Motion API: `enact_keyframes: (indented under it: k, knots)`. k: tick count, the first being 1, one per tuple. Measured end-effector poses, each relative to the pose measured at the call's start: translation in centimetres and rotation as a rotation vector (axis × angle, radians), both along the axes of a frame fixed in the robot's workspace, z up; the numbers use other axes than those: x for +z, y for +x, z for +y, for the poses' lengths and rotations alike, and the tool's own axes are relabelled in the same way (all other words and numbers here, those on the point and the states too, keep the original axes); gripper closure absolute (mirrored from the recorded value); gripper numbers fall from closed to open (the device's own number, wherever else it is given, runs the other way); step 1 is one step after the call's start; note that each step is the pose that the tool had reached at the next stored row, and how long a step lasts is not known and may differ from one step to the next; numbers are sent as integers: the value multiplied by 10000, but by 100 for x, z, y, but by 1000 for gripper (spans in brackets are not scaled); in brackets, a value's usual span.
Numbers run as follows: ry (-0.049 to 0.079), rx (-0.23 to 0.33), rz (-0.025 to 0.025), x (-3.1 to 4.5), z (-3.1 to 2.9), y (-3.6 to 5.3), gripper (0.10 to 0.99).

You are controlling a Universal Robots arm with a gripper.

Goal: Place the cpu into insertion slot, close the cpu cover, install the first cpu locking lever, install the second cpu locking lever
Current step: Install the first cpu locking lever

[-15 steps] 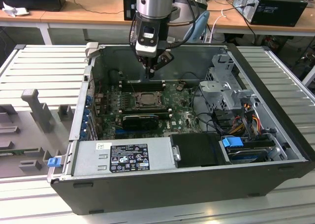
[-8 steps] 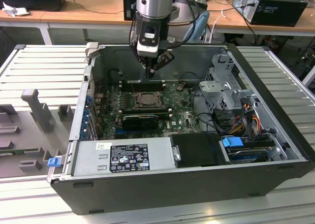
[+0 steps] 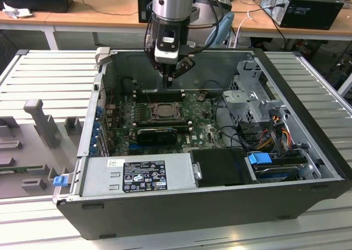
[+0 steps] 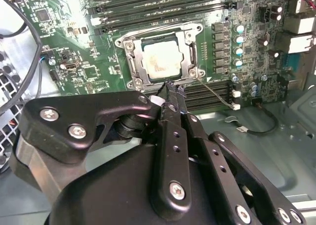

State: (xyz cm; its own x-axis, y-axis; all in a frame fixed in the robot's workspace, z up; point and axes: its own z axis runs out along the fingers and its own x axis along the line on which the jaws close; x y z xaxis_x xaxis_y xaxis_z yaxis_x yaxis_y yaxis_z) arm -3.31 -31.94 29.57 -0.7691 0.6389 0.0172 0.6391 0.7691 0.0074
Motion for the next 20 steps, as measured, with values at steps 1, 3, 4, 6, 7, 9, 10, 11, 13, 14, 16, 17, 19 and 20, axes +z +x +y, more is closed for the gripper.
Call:
enact_keyframes:
  k: [1,3,4,6,7,9,10,11,13,14,16,17,19,20]
  knots:
    - [1,176,0,0,0,0,980]
    - [1,412,0,0,0,0,980]
    - [0,681,1,0,0,0,980]
    - [0,1433,0,0,0,0,980]
    - [0,1560,1,0,0,0,980]
    - [0,1795,1,0,0,0,980]
    - [0,1911,0,0,0,0,980]
    - [0,2017,0,0,0,0,980]
    - [0,2215,1,0,0,0,980]
    - [0,2306,0,0,0,0,980]
    - [0,2474,1,0,0,0,980]
    - [1,2566,0,0,0,0,980]
    - [0,2791,1,0,0,0,980]
    - [0,2887,1,0,0,0,980]
